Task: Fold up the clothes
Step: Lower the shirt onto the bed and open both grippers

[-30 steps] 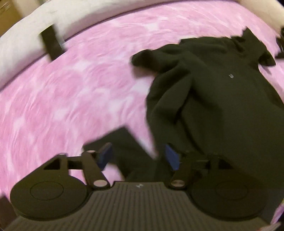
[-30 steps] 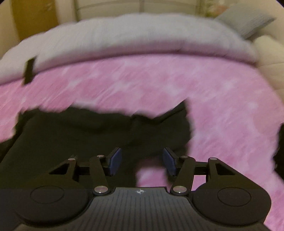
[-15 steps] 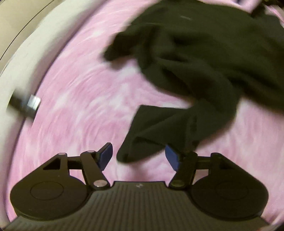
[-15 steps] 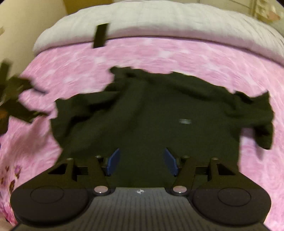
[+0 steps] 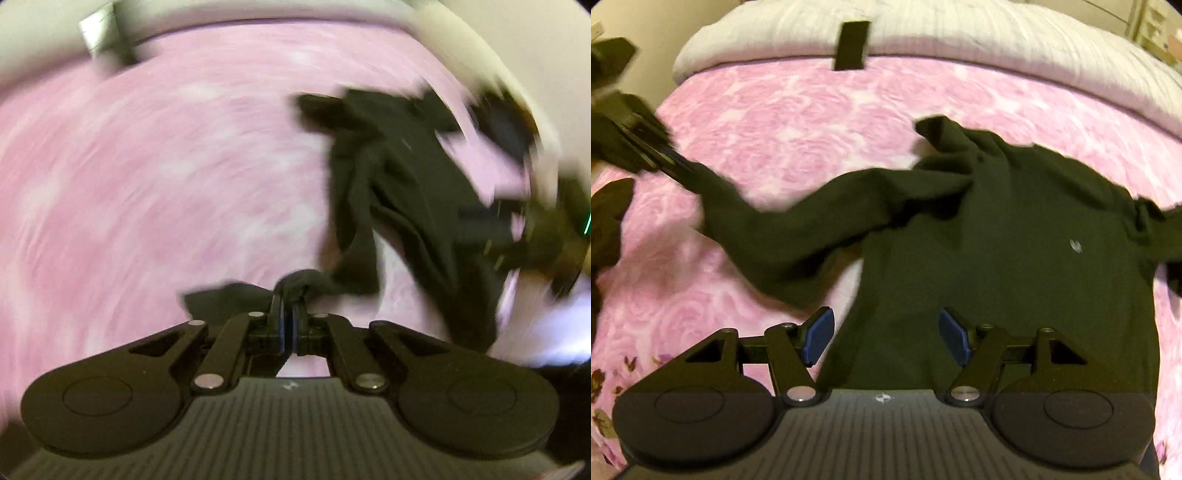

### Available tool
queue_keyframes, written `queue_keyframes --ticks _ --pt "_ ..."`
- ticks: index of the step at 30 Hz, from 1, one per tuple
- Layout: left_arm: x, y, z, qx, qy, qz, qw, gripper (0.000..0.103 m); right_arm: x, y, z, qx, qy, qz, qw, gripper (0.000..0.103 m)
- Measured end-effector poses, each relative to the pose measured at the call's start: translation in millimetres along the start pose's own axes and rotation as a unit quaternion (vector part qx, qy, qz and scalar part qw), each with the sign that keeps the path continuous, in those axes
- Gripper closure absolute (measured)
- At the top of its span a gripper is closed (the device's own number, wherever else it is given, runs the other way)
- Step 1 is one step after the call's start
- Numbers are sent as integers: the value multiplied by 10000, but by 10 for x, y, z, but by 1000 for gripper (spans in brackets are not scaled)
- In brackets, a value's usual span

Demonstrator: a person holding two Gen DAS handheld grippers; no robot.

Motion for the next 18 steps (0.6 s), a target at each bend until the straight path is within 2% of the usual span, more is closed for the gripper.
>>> queue_keyframes --ticks 3,6,9,11,13,16,18 --pt "212 371 -440 1062 -128 -179 9941 102 -111 -53 -202 212 -155 15 9997 36" --pt "187 653 -672 1738 -217 -332 9840 102 -262 -78 -374 276 -320 6 9991 36" --pt "136 836 -750 2440 39 -358 9691 102 -409 -134 -509 491 -375 18 9981 35" --pt "167 929 -838 2983 225 -170 9541 102 -459 -196 -501 564 -321 31 9979 35" --pt "220 1058 -979 3442 256 -29 9385 102 -498 -262 -475 616 -255 44 9978 34" --pt "218 1315 -1114 3653 143 -380 9300 102 -489 -339 -371 618 -90 68 9980 31" --pt "226 1400 -1119 3593 4 -561 9315 102 -467 -360 -298 620 -3 62 9981 31"
Point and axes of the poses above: each gripper's, at about its wrist camera, not at the fingertips, and x roughly against the way its jaws point, z to its right, y to its underside, the point moved 8 cm from there along -x, roughly the way its jaws point, and after that the axes turned 8 degrees about -y, right-handed, at the moved point
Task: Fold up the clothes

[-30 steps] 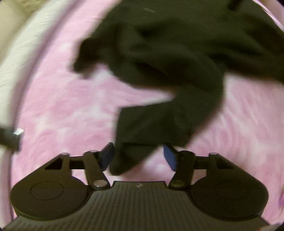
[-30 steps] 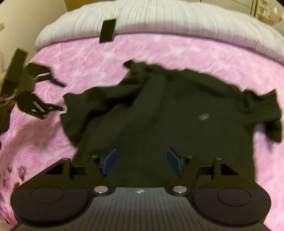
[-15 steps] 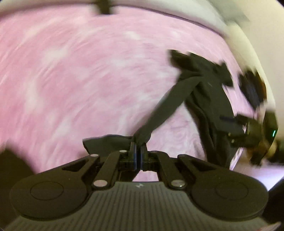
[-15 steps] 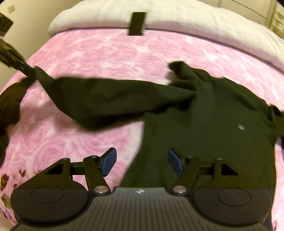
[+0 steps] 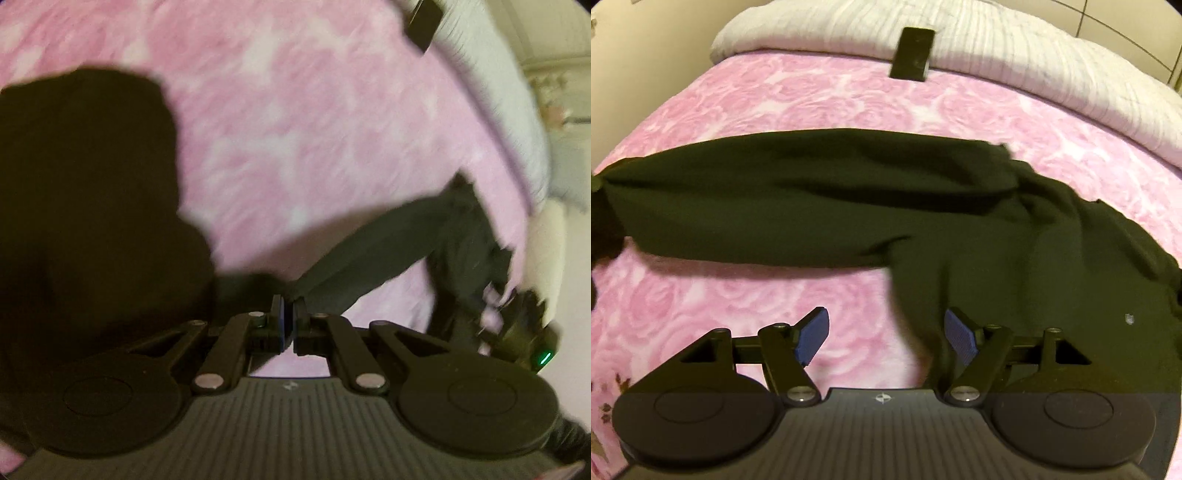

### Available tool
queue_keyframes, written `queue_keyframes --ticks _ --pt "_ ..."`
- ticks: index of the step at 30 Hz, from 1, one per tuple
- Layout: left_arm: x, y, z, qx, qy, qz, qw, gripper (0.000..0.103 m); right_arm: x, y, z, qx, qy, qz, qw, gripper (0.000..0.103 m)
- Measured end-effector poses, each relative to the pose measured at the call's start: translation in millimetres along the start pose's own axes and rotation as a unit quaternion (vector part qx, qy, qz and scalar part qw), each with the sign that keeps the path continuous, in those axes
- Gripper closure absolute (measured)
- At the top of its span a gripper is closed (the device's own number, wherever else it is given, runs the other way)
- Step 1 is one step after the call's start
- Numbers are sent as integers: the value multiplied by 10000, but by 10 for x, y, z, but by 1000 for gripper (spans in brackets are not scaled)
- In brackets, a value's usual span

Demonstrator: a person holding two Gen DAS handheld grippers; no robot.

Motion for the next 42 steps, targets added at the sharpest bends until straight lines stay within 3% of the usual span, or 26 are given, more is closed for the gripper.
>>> queue_keyframes --ticks 4,6,8,11,14,19,24,29,33,36,39,40,42 --pt "13 112 -67 -185 -404 -177 9989 98 68 -31 213 -99 225 37 9997 28" --pt "86 44 -20 -345 -595 -59 9976 96 117 -41 362 -213 349 37 9992 28" --pt "179 -71 70 -542 -771 127 9955 82 195 -64 534 -293 497 65 9983 28" --pt "331 -308 299 -921 -963 473 9899 71 358 -102 858 -380 769 122 9962 28" --pt "287 -594 785 -1391 -984 798 9821 61 544 -98 1317 -536 1084 160 9925 28" --pt "-323 -1007 2010 -2208 -626 1059 9675 60 791 -145 2283 -657 1392 263 9877 29" --pt "-1095 -1137 3286 -2701 -325 1206 9547 60 647 -409 3072 -97 772 373 9963 39" --pt "-1788 -1239 4195 -2831 -194 1361 9492 59 206 -674 3505 337 -150 176 9992 56" --pt "-2260 -1372 4550 -2812 -257 1265 9509 55 -138 -848 3671 539 -928 51 9942 56" --pt "-2536 -1432 4653 -2902 -360 1057 9504 39 -402 -928 3755 657 -1142 -86 9912 56" --pt "-2746 -1445 4681 -3051 -534 898 9466 40 -643 -954 3812 448 -1462 -294 9878 55" --pt "-2761 -1420 4692 -3158 -589 937 9423 41 -716 -950 3811 366 -1592 -355 9859 55" --pt "-2749 -1367 4721 -3428 -725 1044 9308 81 -830 -920 3793 281 -1757 -511 9827 56"
Point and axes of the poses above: each gripper's, at about its wrist camera, not at the fingertips, and x roughly against the way its jaws point, z to its right, y to its underside, the point moved 8 cm from there along -x, roughly the way its jaws point, and after that the axes turned 8 degrees about -y, right-handed, at the moved point
